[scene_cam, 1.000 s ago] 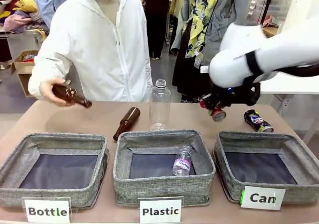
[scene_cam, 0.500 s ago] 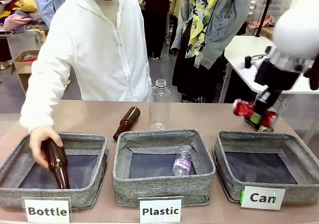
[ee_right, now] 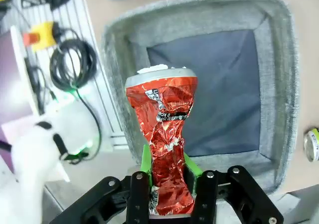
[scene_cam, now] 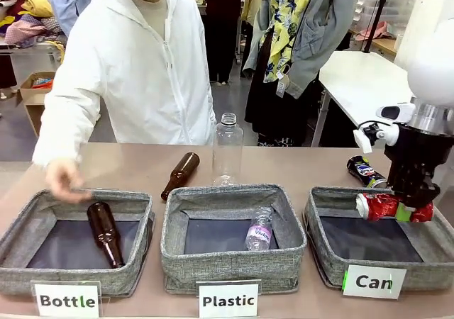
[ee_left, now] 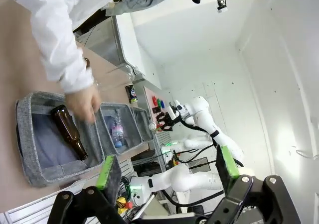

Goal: Sort the can waste into the basket.
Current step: Pick up the can waste from the table and place it in the right Fabric basket.

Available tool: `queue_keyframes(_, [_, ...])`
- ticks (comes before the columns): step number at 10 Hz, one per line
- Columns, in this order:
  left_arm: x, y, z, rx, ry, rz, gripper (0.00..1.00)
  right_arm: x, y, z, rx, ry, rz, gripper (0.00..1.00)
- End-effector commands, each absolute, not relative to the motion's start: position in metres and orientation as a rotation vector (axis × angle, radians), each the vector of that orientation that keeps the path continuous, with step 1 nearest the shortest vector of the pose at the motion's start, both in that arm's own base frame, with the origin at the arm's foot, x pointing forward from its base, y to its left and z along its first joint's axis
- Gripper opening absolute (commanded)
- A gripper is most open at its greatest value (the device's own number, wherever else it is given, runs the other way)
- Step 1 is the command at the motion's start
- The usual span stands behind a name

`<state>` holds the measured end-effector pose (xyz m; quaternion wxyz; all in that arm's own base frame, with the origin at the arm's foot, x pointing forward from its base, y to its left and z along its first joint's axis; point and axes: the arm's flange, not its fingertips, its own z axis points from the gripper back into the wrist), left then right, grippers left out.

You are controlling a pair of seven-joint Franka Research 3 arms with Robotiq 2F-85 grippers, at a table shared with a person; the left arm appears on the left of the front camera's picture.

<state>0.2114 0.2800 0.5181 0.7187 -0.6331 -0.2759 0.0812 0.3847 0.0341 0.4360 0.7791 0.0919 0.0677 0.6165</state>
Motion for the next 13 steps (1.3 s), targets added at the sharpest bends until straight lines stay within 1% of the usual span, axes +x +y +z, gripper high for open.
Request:
queue_keyframes(1, [0.214,0.271,0.517,-1.395,-0.614,0.179,1.0,0.385,0.023,0.436,0.195,0.113,1.367,0.38])
queue_keyframes(2, [0.213,0.266,0.516,-1.393,-0.608,0.171,1.0,0.385,0.023,0.433,0.197,0.118,1.359,0.78])
queue_keyframes(3, [0.215,0.265,0.516,-1.395,-0.61,0.167,1.0,0.385,0.023,0.433,0.191,0.118,1.361,0.94])
queue_keyframes(4, [0.218,0.264,0.517,-1.402,-0.609,0.161,1.0,0.386,0.023,0.433,0.191,0.116,1.361,1.0])
queue_keyframes(5, [0.221,0.253,0.516,-1.403,-0.626,0.148,1.0,0.386,0.024,0.434,0.213,0.1,1.34,1.0])
queue_keyframes(6, [0.23,0.234,0.511,-1.436,-0.596,0.117,1.0,0.387,0.024,0.435,0.244,0.087,1.299,1.0])
queue_keyframes(8, [0.264,0.176,0.486,-1.416,-0.423,0.034,1.0,0.389,0.024,0.441,0.357,0.03,1.123,1.0])
queue_keyframes(9, [0.276,0.151,0.476,-1.432,-0.35,0.004,1.0,0.386,0.024,0.442,0.377,0.012,1.052,1.0])
queue_keyframes(10, [0.286,0.129,0.467,-1.423,-0.313,-0.022,1.0,0.384,0.023,0.442,0.394,0.009,1.002,1.0])
queue_keyframes(11, [0.298,0.109,0.456,-1.416,-0.272,-0.044,1.0,0.387,0.023,0.442,0.407,0.011,0.892,1.0])
queue_keyframes(12, [0.31,0.095,0.441,-1.351,-0.244,-0.032,1.0,0.392,0.022,0.442,0.454,0.008,0.732,1.0])
queue_keyframes(13, [0.317,0.087,0.427,-1.33,-0.199,-0.015,1.0,0.398,0.02,0.445,0.554,0.035,0.535,1.0])
